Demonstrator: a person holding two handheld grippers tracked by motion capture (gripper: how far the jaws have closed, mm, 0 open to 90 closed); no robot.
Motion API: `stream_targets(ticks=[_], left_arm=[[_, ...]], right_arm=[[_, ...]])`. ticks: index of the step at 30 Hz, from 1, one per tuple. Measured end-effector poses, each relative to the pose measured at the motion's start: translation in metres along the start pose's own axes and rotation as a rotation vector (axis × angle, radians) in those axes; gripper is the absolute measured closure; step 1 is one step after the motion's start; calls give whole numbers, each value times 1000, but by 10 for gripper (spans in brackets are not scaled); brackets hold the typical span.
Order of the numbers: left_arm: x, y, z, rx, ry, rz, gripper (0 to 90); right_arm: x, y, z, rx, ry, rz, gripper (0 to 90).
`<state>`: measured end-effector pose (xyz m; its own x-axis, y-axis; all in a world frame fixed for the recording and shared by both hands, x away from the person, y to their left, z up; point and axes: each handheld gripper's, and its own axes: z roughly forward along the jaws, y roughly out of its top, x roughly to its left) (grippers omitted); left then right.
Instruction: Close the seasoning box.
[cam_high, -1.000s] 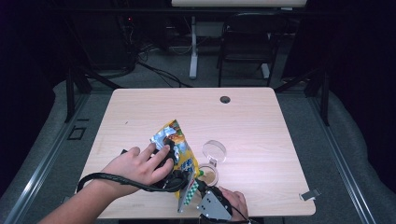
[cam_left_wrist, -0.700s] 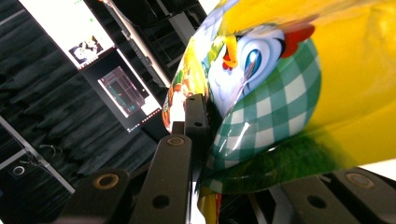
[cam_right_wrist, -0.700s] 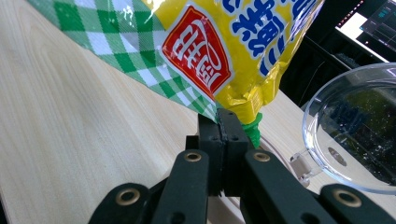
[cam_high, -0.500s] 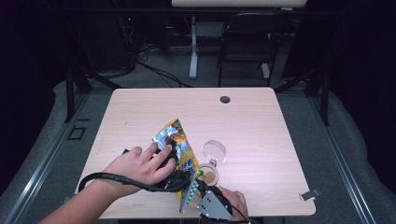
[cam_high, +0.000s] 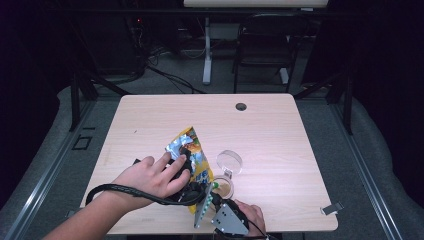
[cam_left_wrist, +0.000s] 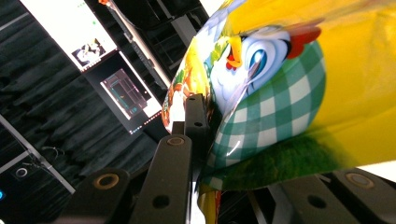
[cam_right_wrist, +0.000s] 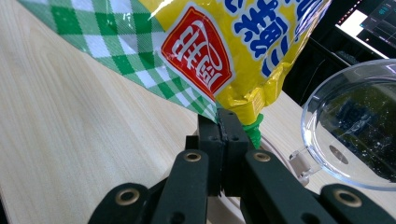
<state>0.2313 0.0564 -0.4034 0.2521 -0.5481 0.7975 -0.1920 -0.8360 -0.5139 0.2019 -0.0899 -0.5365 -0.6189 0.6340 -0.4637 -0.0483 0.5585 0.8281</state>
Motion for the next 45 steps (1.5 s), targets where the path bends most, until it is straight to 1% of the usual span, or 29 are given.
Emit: stream_targets(ticks=[7, 15, 16, 19, 27, 29, 31, 32, 45], left_arm=[[1, 0, 0, 1, -6, 2, 821], [1, 1, -1, -1, 1, 3, 820], [1, 1, -1, 1, -6, 4, 820], [1, 1, -1, -2, 5, 5, 820], [2, 1, -1, -8, 4, -1, 822], [4, 2, -1, -5, 4, 13, 823], [4, 2, -2, -4, 4, 13, 823], [3, 2, -1, -8, 6, 2, 823], [3, 2, -1, -8, 5, 4, 826]], right_arm=[[0, 0, -1, 4, -2, -2, 896], [0, 0, 0, 3, 0, -3, 895], [0, 0, 0, -2, 1, 1, 895], [0, 0, 0, -1, 1, 0, 895], [0, 0, 0, -1, 1, 0, 894], [0, 0, 0, -1, 1, 0, 894], [0, 0, 0, 0, 1, 0, 894], [0, 0, 0, -1, 1, 1, 894], [0, 0, 0, -1, 1, 1, 894]])
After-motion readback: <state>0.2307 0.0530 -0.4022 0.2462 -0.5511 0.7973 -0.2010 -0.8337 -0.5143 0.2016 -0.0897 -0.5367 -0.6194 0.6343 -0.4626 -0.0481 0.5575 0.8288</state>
